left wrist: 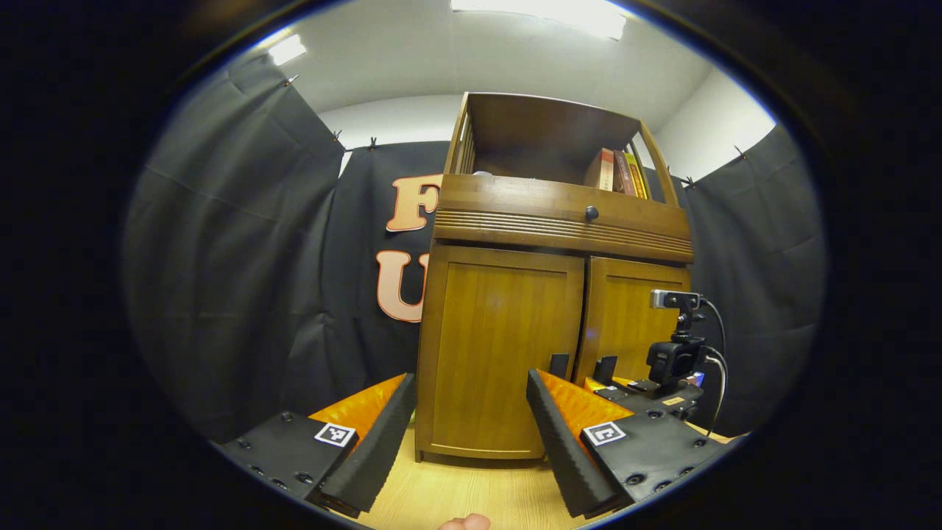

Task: Open the right door of the double-door shoe cabinet with the right hand, and open the left door with the left hand.

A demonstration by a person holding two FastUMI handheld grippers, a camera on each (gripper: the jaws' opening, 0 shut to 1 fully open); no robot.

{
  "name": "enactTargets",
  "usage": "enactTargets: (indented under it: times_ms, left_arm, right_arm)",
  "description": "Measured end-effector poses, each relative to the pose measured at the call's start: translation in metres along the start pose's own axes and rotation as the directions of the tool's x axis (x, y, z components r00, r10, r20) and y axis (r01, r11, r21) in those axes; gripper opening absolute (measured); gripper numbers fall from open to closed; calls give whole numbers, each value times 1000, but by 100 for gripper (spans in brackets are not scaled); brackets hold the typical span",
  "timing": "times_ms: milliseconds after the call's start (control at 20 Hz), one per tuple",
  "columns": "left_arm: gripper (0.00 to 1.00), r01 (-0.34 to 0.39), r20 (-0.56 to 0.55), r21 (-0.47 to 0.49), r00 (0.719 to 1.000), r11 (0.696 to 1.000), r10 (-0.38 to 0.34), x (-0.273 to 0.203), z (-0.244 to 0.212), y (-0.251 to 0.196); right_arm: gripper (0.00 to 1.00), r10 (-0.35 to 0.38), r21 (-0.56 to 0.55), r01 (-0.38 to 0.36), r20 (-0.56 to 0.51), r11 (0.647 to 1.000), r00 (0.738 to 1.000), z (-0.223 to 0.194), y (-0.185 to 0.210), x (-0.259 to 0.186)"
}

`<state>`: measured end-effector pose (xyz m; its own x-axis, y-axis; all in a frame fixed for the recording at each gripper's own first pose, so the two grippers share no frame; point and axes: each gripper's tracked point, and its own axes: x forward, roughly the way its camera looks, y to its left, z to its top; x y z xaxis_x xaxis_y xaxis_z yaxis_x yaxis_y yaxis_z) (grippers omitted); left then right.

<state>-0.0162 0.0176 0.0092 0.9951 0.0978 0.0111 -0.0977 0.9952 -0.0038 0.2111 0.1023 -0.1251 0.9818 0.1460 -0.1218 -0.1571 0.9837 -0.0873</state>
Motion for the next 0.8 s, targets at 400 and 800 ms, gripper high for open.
enactTargets:
  times_ms: [400, 800]
  left_arm:
    - [94, -12, -10, 35, 1000, 999, 13, -6, -9, -15]
    - [97, 31, 11, 28, 999, 999, -32, 8, -15, -46]
  right_arm:
    - [30, 54, 6, -54, 5, 999, 999, -1, -15, -76]
    - [29, 13, 49, -13, 9, 999, 1000, -2, -55, -143]
